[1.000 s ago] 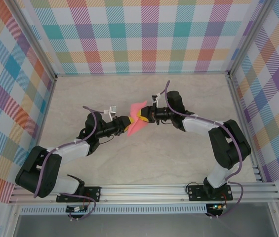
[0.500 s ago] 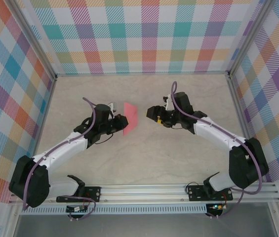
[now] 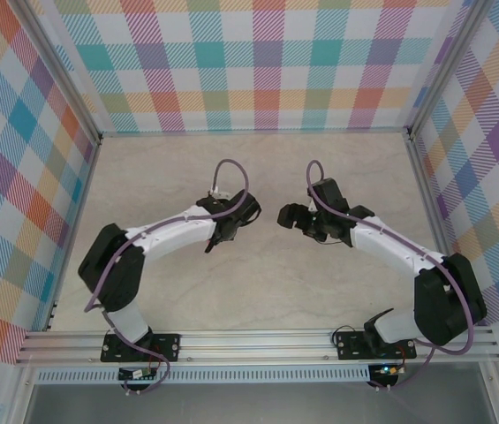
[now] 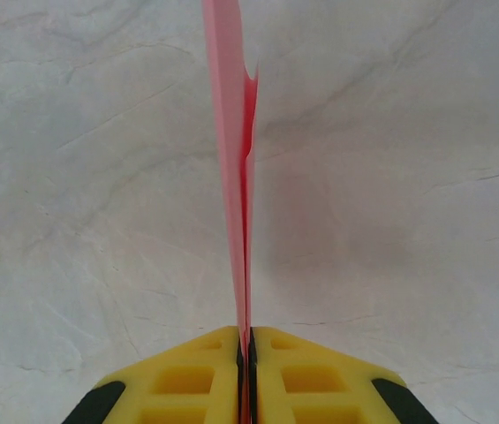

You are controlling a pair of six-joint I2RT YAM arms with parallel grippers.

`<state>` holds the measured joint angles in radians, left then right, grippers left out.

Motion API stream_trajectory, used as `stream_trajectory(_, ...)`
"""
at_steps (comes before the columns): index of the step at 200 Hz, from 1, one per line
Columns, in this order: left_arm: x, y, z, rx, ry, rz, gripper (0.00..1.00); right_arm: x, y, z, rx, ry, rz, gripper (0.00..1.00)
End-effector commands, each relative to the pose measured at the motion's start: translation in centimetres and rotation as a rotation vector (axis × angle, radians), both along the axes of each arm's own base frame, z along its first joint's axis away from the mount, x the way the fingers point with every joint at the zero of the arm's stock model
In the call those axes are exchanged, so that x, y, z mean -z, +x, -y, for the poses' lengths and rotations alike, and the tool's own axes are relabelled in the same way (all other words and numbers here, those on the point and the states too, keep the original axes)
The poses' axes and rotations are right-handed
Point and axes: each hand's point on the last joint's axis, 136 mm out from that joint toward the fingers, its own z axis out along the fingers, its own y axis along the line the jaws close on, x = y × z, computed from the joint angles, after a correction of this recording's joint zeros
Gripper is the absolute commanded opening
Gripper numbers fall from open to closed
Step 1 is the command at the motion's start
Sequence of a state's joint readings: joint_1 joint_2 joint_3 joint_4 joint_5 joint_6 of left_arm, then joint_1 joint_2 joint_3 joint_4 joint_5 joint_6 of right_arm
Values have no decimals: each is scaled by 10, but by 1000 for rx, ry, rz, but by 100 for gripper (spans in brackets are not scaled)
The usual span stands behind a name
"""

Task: Fold a paper plane with a square sheet of paper (pick it up from the middle)
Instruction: Turn over the paper at the center of the table, then fold the wing for the fifth time at the center of the table.

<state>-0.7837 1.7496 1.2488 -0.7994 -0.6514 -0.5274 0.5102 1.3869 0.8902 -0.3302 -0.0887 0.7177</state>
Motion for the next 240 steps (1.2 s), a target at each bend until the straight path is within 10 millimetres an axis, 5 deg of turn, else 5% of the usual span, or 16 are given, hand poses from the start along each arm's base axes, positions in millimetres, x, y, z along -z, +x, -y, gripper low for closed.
stream_trajectory(1,8,-2,-1,12,126,-28,12,5,-5,17,50,-60,1,83)
stream_trajectory(20,32,-3,20,30,46,-88,17,7,-7,23,69,-77,-2,83)
stream_trajectory(44,46,-5,50,63,-111,-139,40,8,-9,28,81,-94,-4,83)
stream_trajectory(74,29,-3,67,89,-278,-133,58,8,-9,24,64,-83,0,83)
stream_trajectory(103,2,-1,63,77,-496,-105,71,9,-6,5,1,-54,5,83)
stream_trajectory(144,-17,1,2,-80,-643,-4,87,9,-11,-71,-155,-9,-13,78)
stream_trajectory(192,-2,-15,-86,-341,-698,61,98,10,-36,-185,-356,48,-27,51)
stream_trajectory(240,13,-31,-118,-463,-746,61,100,39,-34,-232,-390,31,-87,43)
